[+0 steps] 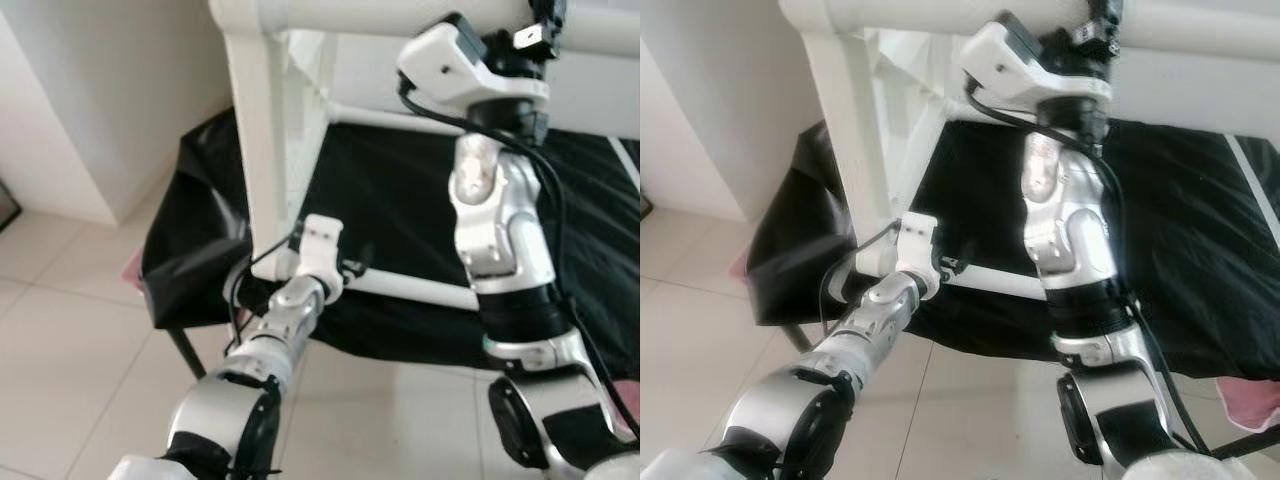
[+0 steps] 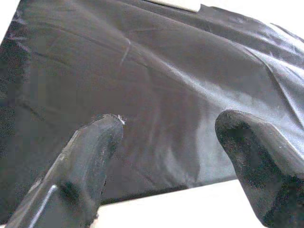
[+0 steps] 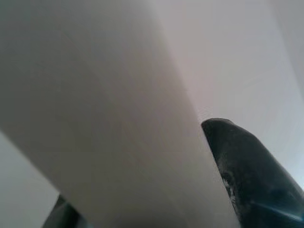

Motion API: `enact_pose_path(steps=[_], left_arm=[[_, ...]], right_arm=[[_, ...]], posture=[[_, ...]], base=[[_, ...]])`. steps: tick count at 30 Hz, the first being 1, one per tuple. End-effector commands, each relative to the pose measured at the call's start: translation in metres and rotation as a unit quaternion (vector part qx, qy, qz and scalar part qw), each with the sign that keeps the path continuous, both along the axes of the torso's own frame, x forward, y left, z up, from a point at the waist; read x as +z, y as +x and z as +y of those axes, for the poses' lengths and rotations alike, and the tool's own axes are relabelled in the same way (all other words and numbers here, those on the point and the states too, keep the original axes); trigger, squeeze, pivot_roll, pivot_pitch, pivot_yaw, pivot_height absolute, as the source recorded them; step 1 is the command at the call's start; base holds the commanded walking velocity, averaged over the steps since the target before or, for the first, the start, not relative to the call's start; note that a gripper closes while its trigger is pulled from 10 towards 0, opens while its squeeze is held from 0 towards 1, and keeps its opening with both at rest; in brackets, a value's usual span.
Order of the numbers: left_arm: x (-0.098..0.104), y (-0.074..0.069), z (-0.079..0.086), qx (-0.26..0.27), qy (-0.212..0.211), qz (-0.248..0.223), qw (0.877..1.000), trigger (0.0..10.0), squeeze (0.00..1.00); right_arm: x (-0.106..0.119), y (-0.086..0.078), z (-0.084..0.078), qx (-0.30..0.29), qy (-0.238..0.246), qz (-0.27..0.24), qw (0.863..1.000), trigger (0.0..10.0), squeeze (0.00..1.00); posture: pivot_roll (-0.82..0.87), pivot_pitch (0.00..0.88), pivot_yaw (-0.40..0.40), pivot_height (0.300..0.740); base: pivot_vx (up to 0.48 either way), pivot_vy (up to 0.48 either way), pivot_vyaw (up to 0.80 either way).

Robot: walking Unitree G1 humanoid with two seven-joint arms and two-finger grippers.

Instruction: Building children table

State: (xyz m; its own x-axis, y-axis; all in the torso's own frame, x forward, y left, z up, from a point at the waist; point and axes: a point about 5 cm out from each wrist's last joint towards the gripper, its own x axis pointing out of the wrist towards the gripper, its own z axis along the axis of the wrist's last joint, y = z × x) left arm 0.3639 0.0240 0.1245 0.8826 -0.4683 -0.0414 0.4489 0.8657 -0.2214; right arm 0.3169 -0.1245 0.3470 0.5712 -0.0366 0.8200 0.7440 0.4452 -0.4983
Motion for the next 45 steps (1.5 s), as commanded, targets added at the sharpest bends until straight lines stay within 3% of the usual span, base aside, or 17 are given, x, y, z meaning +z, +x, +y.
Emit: enact_pose_path(steps=[1, 6, 8, 9, 13, 16, 18, 19, 24, 27, 33, 35, 36, 37, 39, 40, 45], left_arm=[[-0.015, -0.004, -0.001, 0.036, -0.007, 0.054, 0.998, 10.0, 0.00], [-0.011, 0.012, 0.041, 0.147, -0.035, 0.074, 0.986, 10.0, 0.00], [-0.011, 0.012, 0.041, 0.147, -0.035, 0.074, 0.986, 10.0, 0.00], [0.006, 0.024, 0.068, 0.200, -0.015, 0.045, 0.979, 10.0, 0.00], [0.031, 0.036, 0.093, 0.241, 0.008, 0.004, 0.970, 10.0, 0.00], [0.092, 0.052, 0.123, 0.282, 0.046, -0.095, 0.954, 10.0, 0.00], [0.092, 0.052, 0.123, 0.282, 0.046, -0.095, 0.954, 10.0, 0.00], [0.118, 0.056, 0.130, 0.289, 0.057, -0.129, 0.947, 10.0, 0.00], [0.167, 0.059, 0.132, 0.271, 0.062, -0.193, 0.941, 10.0, 0.00], [0.241, 0.054, 0.112, 0.221, 0.063, -0.285, 0.931, 10.0, 0.00], [0.299, 0.037, 0.071, 0.148, 0.043, -0.370, 0.916, 10.0, 0.00], [0.299, 0.037, 0.071, 0.148, 0.043, -0.370, 0.916, 10.0, 0.00], [0.311, 0.029, 0.053, 0.111, 0.033, -0.390, 0.914, 10.0, 0.00], [0.311, 0.029, 0.053, 0.111, 0.033, -0.390, 0.914, 10.0, 0.00], [0.326, 0.011, 0.012, 0.031, 0.015, -0.422, 0.906, 10.0, 0.00], [0.326, 0.011, 0.012, 0.031, 0.015, -0.422, 0.906, 10.0, 0.00], [0.316, -0.009, -0.041, -0.071, 0.010, -0.418, 0.905, 10.0, 0.00]], right_arm=[[0.014, -0.013, 0.006, 0.038, 0.016, -0.033, 0.999, 0.0, 0.00], [0.022, -0.025, -0.003, 0.051, 0.038, -0.023, 0.998, 0.0, 0.00], [0.022, -0.025, -0.003, 0.051, 0.038, -0.023, 0.998, 0.0, 0.00], [0.026, -0.030, -0.020, 0.030, 0.043, -0.019, 0.998, 0.0, 0.00], [0.031, -0.037, -0.040, 0.001, 0.052, -0.016, 0.999, 0.0, 0.00], [0.038, -0.045, -0.070, -0.036, 0.080, -0.014, 0.996, 0.0, 0.00], [0.038, -0.045, -0.070, -0.036, 0.080, -0.014, 0.996, 0.0, 0.00], [0.040, -0.046, -0.080, -0.044, 0.097, -0.010, 0.994, 0.0, 0.00], [0.045, -0.046, -0.096, -0.049, 0.133, -0.002, 0.990, 0.0, 0.00], [0.043, -0.042, -0.125, -0.063, 0.199, 0.008, 0.978, 0.0, 0.00], [0.004, -0.037, -0.148, -0.063, 0.299, 0.058, 0.951, 0.0, 0.00], [0.004, -0.037, -0.148, -0.063, 0.299, 0.058, 0.951, 0.0, 0.00], [-0.013, -0.035, -0.153, -0.072, 0.319, 0.076, 0.942, 0.0, 0.00], [-0.013, -0.035, -0.153, -0.072, 0.319, 0.076, 0.942, 0.0, 0.00], [-0.058, -0.032, -0.162, -0.082, 0.375, 0.117, 0.916, 0.0, 0.00], [-0.058, -0.032, -0.162, -0.082, 0.375, 0.117, 0.916, 0.0, 0.00], [-0.111, -0.034, -0.169, -0.085, 0.452, 0.141, 0.877, 0.0, 0.00]], posture=[[-0.08, 0.035, -0.011, 0.740], [-0.12, 0.044, 0.001, 0.740], [-0.12, 0.044, 0.001, 0.740], [-0.14, 0.056, 0.022, 0.740], [-0.14, 0.060, 0.033, 0.740], [-0.15, 0.067, 0.044, 0.740], [-0.15, 0.067, 0.044, 0.740], [-0.15, 0.067, 0.048, 0.740], [-0.14, 0.067, 0.052, 0.740], [-0.11, 0.060, 0.051, 0.740], [-0.08, 0.060, 0.044, 0.740], [-0.08, 0.060, 0.044, 0.740], [-0.08, 0.060, 0.044, 0.740], [-0.08, 0.060, 0.044, 0.740], [-0.06, 0.062, 0.044, 0.740], [-0.06, 0.062, 0.044, 0.740], [-0.03, 0.069, 0.049, 0.740]], base=[[0.000, 0.000, 0.00], [0.000, 0.000, 0.00], [0.000, 0.000, 0.00], [0.000, 0.000, 0.00], [0.000, 0.000, 0.00], [0.000, 0.000, 0.00], [0.000, 0.000, 0.00], [0.000, 0.000, 0.00], [0.000, 0.000, 0.00], [0.000, 0.000, 0.00], [0.000, 0.000, 0.00], [0.000, 0.000, 0.00], [0.000, 0.000, 0.00], [0.000, 0.000, 0.00], [0.000, 0.000, 0.00], [0.000, 0.000, 0.00], [0.000, 0.000, 0.00]])
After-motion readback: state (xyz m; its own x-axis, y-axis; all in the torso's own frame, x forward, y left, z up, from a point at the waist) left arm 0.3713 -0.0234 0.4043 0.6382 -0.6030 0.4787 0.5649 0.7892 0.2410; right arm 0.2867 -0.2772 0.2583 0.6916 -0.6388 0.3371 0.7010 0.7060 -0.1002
